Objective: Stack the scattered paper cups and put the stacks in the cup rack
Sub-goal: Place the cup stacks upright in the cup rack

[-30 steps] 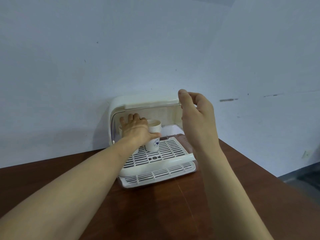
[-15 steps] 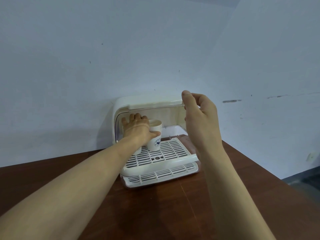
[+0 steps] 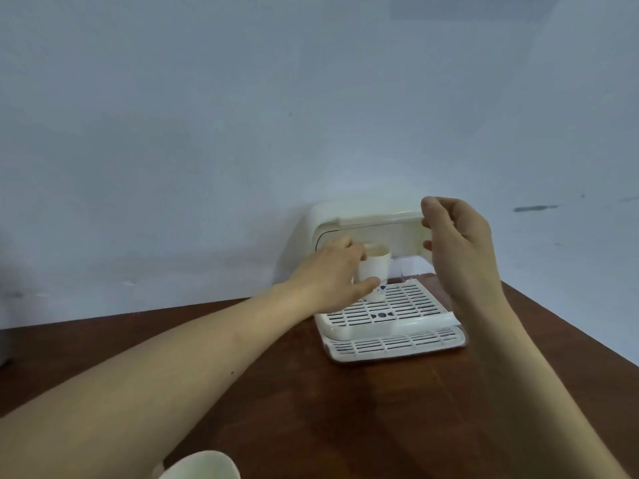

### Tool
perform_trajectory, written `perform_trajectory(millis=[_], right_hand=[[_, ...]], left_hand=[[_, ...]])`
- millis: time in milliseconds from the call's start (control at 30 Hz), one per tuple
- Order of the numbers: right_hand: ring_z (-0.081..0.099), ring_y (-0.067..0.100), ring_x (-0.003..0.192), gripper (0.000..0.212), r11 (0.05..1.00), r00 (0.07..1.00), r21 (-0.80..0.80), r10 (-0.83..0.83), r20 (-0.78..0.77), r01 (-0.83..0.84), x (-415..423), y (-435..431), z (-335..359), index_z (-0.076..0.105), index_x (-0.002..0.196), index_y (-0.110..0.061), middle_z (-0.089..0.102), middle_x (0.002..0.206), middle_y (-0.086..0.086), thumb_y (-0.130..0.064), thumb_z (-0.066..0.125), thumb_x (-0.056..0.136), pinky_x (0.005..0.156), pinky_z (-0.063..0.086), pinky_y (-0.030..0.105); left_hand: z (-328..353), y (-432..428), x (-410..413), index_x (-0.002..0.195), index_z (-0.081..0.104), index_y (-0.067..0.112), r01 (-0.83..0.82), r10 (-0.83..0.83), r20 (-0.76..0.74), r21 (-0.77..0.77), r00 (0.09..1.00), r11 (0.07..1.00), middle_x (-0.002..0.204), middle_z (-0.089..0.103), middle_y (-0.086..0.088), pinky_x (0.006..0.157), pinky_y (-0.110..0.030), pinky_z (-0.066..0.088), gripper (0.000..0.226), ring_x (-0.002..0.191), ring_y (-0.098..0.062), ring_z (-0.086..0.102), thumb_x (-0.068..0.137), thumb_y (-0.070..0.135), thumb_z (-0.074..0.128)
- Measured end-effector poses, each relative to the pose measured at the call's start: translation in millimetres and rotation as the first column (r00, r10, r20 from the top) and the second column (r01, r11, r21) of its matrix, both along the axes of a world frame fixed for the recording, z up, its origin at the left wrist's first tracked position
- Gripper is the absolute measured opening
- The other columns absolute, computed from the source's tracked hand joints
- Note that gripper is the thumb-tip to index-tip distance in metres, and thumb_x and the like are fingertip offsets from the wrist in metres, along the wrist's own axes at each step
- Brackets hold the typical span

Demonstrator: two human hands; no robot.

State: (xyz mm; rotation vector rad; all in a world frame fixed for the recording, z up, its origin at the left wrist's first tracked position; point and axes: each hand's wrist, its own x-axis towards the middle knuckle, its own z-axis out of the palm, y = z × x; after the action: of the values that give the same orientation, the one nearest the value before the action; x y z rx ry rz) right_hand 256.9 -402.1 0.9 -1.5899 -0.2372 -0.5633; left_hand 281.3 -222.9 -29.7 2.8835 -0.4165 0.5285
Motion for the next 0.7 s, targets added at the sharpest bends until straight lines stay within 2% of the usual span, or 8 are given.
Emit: perform_trajectory(millis=[100,200,267,400,533,600,667,700], right_hand=[[0.063,0.008,0.111,0.042,0.997,0.997,-0.039,0.068,0.018,-0.068,-13,19,1,0.065,0.118,-0.022,0.068,0.113,-0.010,-0.052,0.052,0.092,0.098,0.053,0.048],[0.063,0.011,0.111,0.026,0.981,0.984,-0.086,0.175,0.043,-0.171,-26,41,-1,0.065,0.113,-0.023,0.067,0.110,-0.008,-0.041,0.055,0.097,0.097,0.054,0.046],[0.064,0.011,0.108,0.016,0.962,0.968,-0.133,0.245,0.049,-0.237,-38,54,-2,0.065,0.107,-0.026,0.068,0.106,-0.009,-0.036,0.057,0.098,0.089,0.058,0.040],[0.065,0.009,0.104,0.032,0.904,0.929,-0.263,0.364,0.063,-0.337,-62,78,-4,0.067,0.108,-0.027,0.069,0.105,-0.011,-0.048,0.054,0.089,0.092,0.054,0.041],[0.066,0.014,0.096,0.032,0.828,0.875,-0.372,0.478,0.077,-0.419,-82,89,-5,0.069,0.099,-0.028,0.071,0.100,-0.010,-0.053,0.054,0.087,0.086,0.053,0.041],[0.066,0.020,0.090,0.028,0.719,0.816,-0.487,0.578,0.024,-0.495,-92,91,-4,0.071,0.094,-0.025,0.073,0.095,-0.004,-0.049,0.059,0.092,0.087,0.054,0.046],[0.068,0.019,0.092,0.024,0.497,0.703,-0.621,0.700,-0.124,-0.606,-103,95,-4,0.074,0.094,-0.025,0.074,0.096,-0.004,-0.043,0.058,0.096,0.087,0.054,0.043],[0.069,0.013,0.096,0.027,0.370,0.643,-0.671,0.737,-0.208,-0.642,-107,94,-4,0.075,0.095,-0.026,0.074,0.101,-0.008,-0.044,0.055,0.093,0.088,0.054,0.036]], left_hand=[[14,23,-42,0.122,0.060,0.018,0.002,-0.002,-0.016,-0.008,1.000,1.000,0.127,0.055,0.000,0.098,-0.038,0.046,0.044,0.117,-0.020,0.054,0.092,0.051,0.059],[26,50,-86,0.111,0.065,0.018,-0.022,0.024,0.051,-0.037,0.998,0.999,0.117,0.059,0.000,0.095,-0.038,0.047,0.034,0.109,-0.020,0.058,0.091,0.045,0.061],[33,66,-114,0.109,0.067,0.016,-0.050,0.051,0.046,-0.035,0.998,0.998,0.114,0.062,-0.001,0.094,-0.035,0.046,0.030,0.105,-0.019,0.059,0.093,0.040,0.060],[40,99,-166,0.105,0.070,0.016,-0.095,0.095,0.018,-0.023,0.995,0.995,0.110,0.066,0.002,0.094,-0.032,0.046,0.025,0.103,-0.015,0.060,0.094,0.036,0.060],[39,127,-203,0.107,0.069,0.020,-0.184,0.189,-0.151,0.045,0.970,0.982,0.110,0.066,0.004,0.094,-0.030,0.046,0.024,0.102,-0.013,0.059,0.095,0.038,0.059],[37,137,-218,0.114,0.068,0.020,-0.221,0.231,-0.255,0.071,0.939,0.973,0.114,0.068,0.005,0.092,-0.027,0.048,0.027,0.103,-0.011,0.061,0.095,0.037,0.059],[32,147,-230,0.119,0.067,0.022,-0.257,0.268,-0.336,0.079,0.903,0.963,0.116,0.068,0.006,0.088,-0.022,0.048,0.029,0.102,-0.008,0.062,0.096,0.036,0.058],[30,151,-233,0.121,0.067,0.023,-0.261,0.279,-0.366,0.099,0.888,0.960,0.117,0.068,0.007,0.087,-0.022,0.048,0.030,0.102,-0.008,0.061,0.096,0.037,0.057]])
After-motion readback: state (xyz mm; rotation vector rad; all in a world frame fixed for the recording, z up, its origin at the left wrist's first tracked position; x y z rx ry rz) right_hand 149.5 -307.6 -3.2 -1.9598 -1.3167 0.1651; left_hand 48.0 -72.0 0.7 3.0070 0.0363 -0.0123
